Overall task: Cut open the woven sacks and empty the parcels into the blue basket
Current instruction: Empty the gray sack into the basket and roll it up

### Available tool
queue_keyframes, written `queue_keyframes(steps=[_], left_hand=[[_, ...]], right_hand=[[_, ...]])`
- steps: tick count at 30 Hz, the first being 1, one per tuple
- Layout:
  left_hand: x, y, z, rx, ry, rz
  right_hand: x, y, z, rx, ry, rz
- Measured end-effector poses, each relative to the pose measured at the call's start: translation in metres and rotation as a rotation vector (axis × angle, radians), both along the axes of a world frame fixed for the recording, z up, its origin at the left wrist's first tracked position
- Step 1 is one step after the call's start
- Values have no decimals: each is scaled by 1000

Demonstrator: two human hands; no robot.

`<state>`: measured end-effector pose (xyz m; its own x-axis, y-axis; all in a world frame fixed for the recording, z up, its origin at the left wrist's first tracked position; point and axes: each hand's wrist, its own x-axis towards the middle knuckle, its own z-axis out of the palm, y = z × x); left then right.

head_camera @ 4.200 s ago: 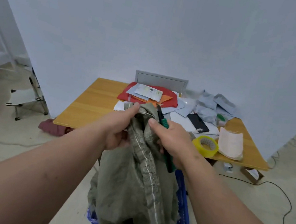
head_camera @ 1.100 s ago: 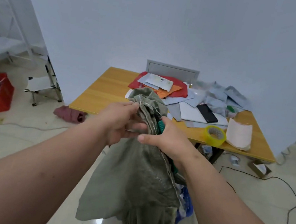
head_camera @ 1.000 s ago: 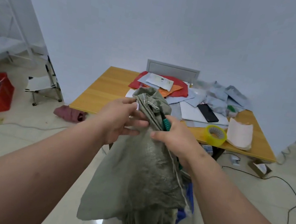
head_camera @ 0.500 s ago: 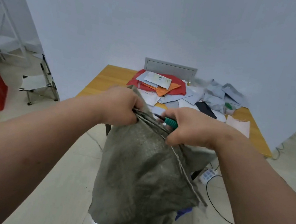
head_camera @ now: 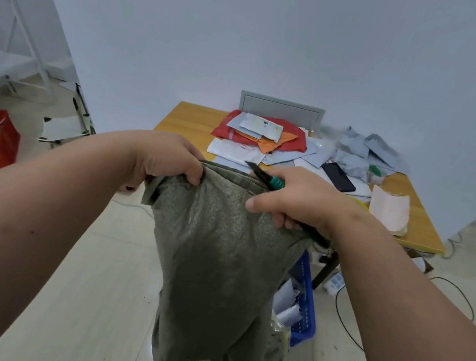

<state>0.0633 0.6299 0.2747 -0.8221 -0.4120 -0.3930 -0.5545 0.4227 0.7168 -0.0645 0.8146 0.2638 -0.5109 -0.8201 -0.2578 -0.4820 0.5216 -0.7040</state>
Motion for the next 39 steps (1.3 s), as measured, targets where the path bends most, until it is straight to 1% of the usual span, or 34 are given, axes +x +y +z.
queue_keyframes(steps=[2,3,5,6,7,8,9,11,12,13,14,16,18,19,20,22,23,25,27,29,30,32,33,34,35,36,38,39], left_hand=[[7,-6,2,111,30,-7],[12,-9,5,191,37,-37],[24,-15,13,345,71,-111],[29,-18,17,398,79,-149],[35,-19,21,426,94,-169],[39,-20,24,428,128,-178],[41,-20,25,404,176,-165],[44,-24,22,289,301,-85],[45,-27,19,222,366,-42],[47,-30,15,141,422,-1],[48,-32,11,60,450,31],[52,-35,1,-98,425,91],[55,-30,-6,-246,396,94],[57,-28,-9,-258,382,64],[59,-28,-13,-165,361,22],[64,-32,-21,203,280,-93],[67,-36,-27,340,245,-146],[71,-42,-42,466,198,-192],[70,-40,-56,488,165,-157],[65,-36,-71,484,155,-29],[62,-33,-78,475,156,57],[55,-27,-88,441,130,211],[52,-25,-91,423,104,264],[49,-22,-93,411,73,296],[45,-20,-95,399,47,316],[43,-18,-94,404,24,325],[36,-16,-91,498,-19,318],[32,-15,-89,559,-41,306]], right_hand=[[5,-10,-4,74,47,45],[7,-17,-6,57,106,48],[15,-33,-9,-84,193,37],[18,-39,-9,-188,186,37],[21,-44,-9,-297,128,38],[25,-49,-9,-392,16,34],[28,-51,-8,-456,-130,24],[32,-56,-10,-514,-446,10],[35,-58,-11,-524,-576,29],[37,-59,-14,-521,-662,73],[39,-61,-17,-509,-713,133],[42,-63,-23,-480,-743,230],[44,-63,-29,-468,-752,210],[44,-63,-31,-463,-769,182],[44,-61,-35,-463,-801,155],[42,-58,-43,-489,-903,93],[39,-56,-46,-519,-958,56],[36,-50,-49,-563,-997,-48],[36,-47,-52,-508,-897,-158],[36,-44,-55,-385,-698,-283],[36,-43,-56,-316,-544,-334],[38,-39,-55,-249,-120,-362],[40,-37,-54,-287,112,-325],[43,-35,-50,-348,285,-249],[48,-34,-45,-384,364,-146],[52,-34,-43,-361,372,-24],[57,-37,-49,-164,321,173],[56,-39,-56,-74,262,209]])
